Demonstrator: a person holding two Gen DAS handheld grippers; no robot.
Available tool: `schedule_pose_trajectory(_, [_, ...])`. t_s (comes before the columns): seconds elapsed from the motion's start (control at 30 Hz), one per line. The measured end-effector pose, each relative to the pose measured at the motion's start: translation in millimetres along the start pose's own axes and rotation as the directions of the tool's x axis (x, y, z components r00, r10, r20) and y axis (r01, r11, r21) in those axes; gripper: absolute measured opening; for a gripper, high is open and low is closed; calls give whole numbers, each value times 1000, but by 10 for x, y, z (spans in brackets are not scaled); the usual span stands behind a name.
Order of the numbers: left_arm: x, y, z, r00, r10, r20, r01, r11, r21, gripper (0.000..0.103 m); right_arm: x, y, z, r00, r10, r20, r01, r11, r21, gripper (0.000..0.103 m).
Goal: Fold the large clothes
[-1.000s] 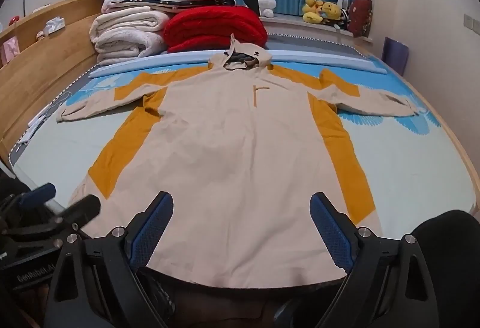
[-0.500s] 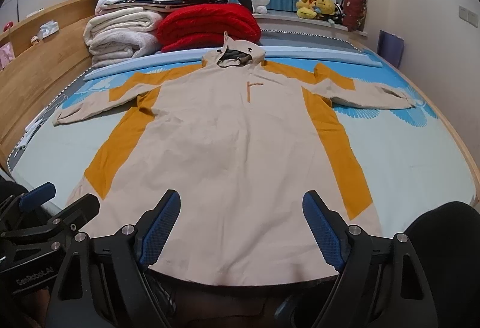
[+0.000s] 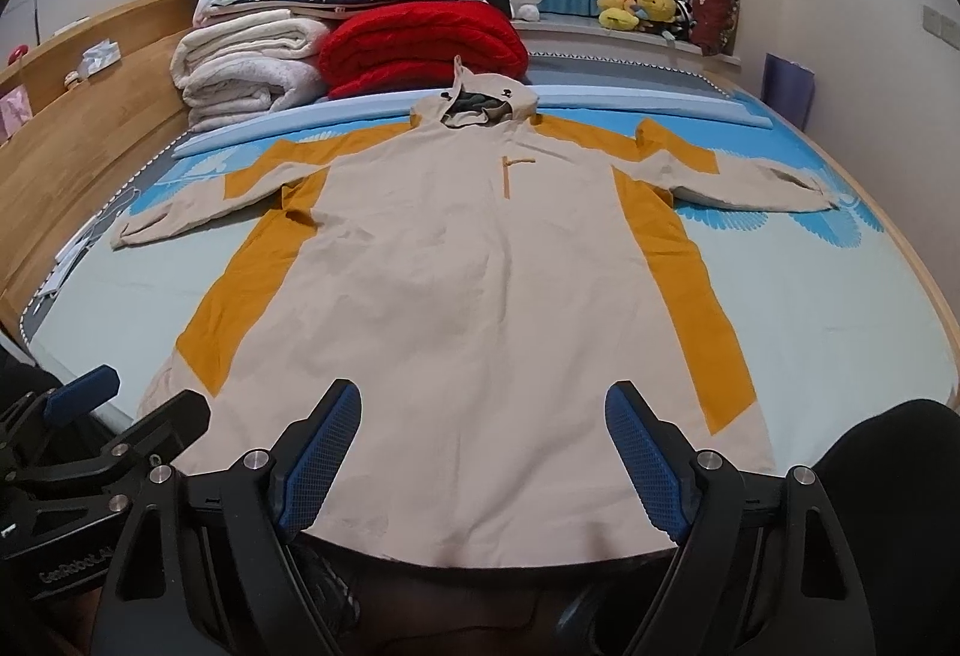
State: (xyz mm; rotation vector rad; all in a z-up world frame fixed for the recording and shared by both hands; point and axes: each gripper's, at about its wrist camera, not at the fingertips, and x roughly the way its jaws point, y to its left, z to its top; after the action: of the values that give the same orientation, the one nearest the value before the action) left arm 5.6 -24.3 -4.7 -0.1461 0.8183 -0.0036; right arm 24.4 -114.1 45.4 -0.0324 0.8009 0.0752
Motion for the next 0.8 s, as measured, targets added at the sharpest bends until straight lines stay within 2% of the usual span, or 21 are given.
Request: schedule_pose_trajectory(0.8, [67,-62,-35,1000,4,-12,-4,1000,16,93,80,22,-76,1000,-5,-16,4,1000,-22,84])
